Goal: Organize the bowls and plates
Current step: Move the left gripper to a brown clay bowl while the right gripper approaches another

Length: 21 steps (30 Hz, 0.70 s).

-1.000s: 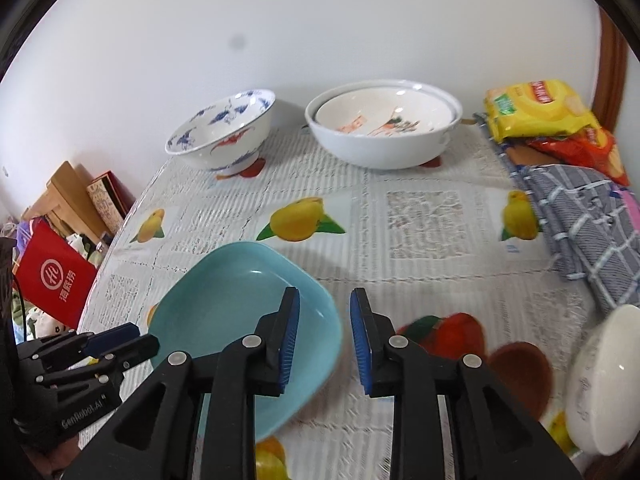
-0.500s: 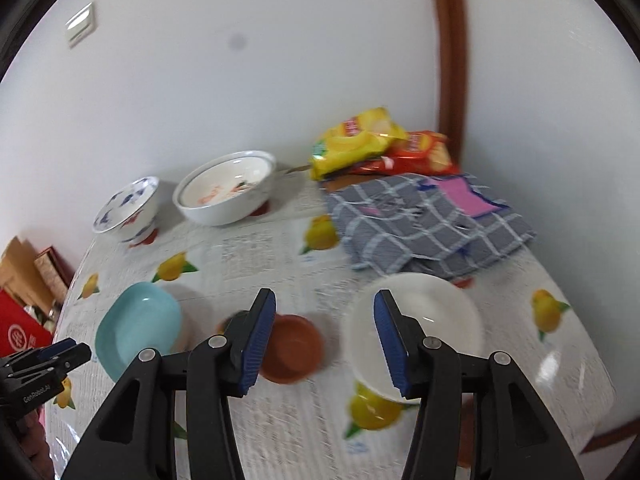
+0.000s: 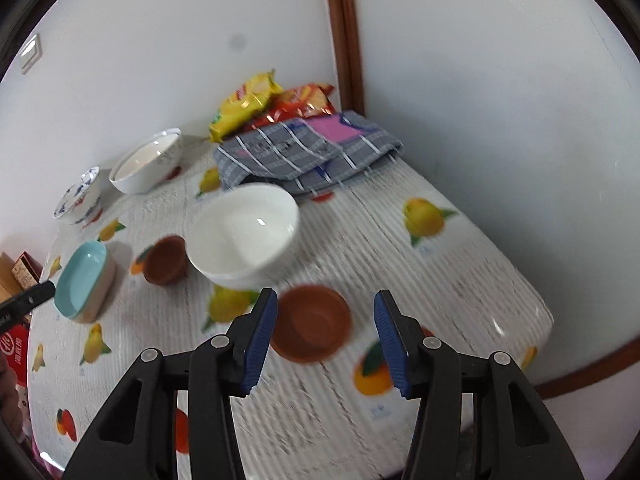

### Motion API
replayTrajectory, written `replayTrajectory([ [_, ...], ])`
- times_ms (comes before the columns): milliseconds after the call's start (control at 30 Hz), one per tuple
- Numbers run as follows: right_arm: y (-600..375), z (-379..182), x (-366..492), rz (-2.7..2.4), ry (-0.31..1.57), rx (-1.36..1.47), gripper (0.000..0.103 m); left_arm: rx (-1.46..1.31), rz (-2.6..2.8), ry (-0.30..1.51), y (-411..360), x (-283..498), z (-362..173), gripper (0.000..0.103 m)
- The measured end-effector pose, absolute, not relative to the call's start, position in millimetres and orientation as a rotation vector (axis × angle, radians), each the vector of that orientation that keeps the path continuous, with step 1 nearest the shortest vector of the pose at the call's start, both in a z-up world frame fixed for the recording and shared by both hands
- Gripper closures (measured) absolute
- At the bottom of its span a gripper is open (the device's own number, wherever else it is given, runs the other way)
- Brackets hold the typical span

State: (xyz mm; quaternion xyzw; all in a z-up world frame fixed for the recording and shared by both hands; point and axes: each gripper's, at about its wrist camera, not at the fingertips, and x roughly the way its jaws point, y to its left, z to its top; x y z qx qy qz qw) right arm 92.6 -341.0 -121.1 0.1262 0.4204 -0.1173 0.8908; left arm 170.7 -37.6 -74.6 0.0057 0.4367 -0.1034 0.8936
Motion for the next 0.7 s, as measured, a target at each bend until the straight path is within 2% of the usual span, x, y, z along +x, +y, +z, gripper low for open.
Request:
replayTrajectory([
  [300, -361.6, -150.9, 72.5, -0.272, 0.922, 0.324, 0.052, 0.009, -0.235, 0.915, -51.9, 167.5, -77.4, 0.063],
  [700, -352.7, -168.9, 92.8, -0.192, 0.937, 0.334, 0.052, -0.004, -0.215, 0.973, -55.0, 185.1, -94.7, 0.063],
])
